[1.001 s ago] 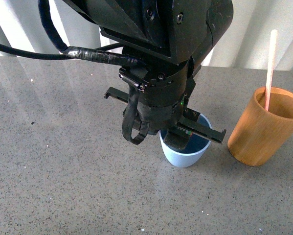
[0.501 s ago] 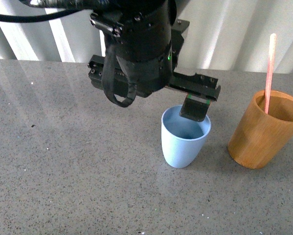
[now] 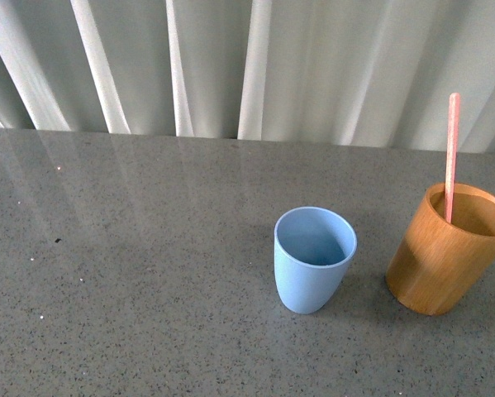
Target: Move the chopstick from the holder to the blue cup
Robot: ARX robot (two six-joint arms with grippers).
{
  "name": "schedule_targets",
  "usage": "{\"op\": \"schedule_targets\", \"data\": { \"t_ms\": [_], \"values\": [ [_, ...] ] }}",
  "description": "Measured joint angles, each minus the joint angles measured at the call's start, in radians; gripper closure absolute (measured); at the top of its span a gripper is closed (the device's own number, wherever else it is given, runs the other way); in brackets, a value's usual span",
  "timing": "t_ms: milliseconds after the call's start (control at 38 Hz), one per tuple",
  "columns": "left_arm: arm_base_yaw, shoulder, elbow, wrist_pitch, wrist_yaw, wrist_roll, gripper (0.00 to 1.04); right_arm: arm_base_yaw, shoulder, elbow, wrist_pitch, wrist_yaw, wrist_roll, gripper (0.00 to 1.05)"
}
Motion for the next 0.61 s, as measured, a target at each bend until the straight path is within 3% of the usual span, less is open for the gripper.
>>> {"op": "schedule_targets", "data": {
  "t_ms": [158,237,290,606],
  "values": [
    [0.003,-0.001,-0.013,0.007,0.014,0.006,0.07,0.000,0.000,0.000,0.000,0.000,0.000,0.10],
    [0.030,-0.016,-0.136,0.266,0.188,0.089,0.23,0.000,0.000,0.000,0.000,0.001,0.000,0.10],
    [0.055,-0.061,-0.244,0.400,0.242,0.130,0.35,0.000,0.000,0.000,0.000,0.001,0.000,0.10],
    [0.146,-0.243,-0.509,0.499,0.315,0.164,0.82,0.000,0.000,0.000,0.000,0.000,0.000,0.10]
  ]
}}
